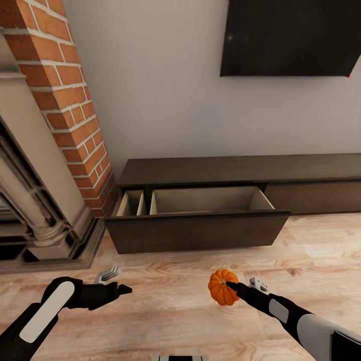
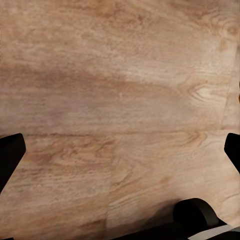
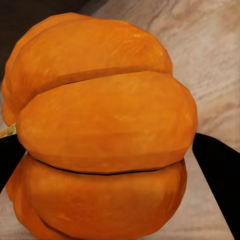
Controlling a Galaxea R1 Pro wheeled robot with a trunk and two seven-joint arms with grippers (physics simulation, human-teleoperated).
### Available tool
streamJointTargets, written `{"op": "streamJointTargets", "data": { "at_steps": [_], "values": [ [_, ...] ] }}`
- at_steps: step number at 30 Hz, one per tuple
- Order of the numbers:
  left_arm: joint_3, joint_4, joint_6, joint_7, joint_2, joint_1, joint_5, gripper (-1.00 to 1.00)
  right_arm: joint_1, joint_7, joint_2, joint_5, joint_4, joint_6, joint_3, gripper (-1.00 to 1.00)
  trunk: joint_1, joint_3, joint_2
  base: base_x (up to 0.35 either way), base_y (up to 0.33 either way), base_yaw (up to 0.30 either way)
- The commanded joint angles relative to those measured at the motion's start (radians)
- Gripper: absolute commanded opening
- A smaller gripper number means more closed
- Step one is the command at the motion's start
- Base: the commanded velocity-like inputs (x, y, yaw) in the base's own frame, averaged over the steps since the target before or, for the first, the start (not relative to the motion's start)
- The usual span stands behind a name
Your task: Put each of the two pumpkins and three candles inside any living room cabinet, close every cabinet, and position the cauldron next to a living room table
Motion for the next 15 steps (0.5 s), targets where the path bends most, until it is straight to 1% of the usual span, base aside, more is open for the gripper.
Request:
{"op": "streamJointTargets", "data": {
  "at_steps": [1,6,15],
  "values": [
    [-0.002,-0.001,0.001,0.01,0.001,-0.001,0.01,1.0,-0.001,0.003,-0.001,-0.011,0.0,0.005,0.004,-1.0,0.0,-0.001,0.0,0.0,0.0,0.0],
    [-0.002,-0.001,0.001,0.011,0.001,-0.001,0.01,1.0,-0.001,0.002,-0.001,-0.011,0.0,0.004,0.005,-1.0,-0.002,0.019,0.001,0.0,0.0,0.0],
    [0.002,-0.001,0.001,0.009,0.001,-0.001,0.011,1.0,-0.001,0.002,-0.001,-0.011,-0.001,0.004,0.005,-1.0,-0.002,0.019,0.001,0.0,0.0,0.0]
  ]
}}
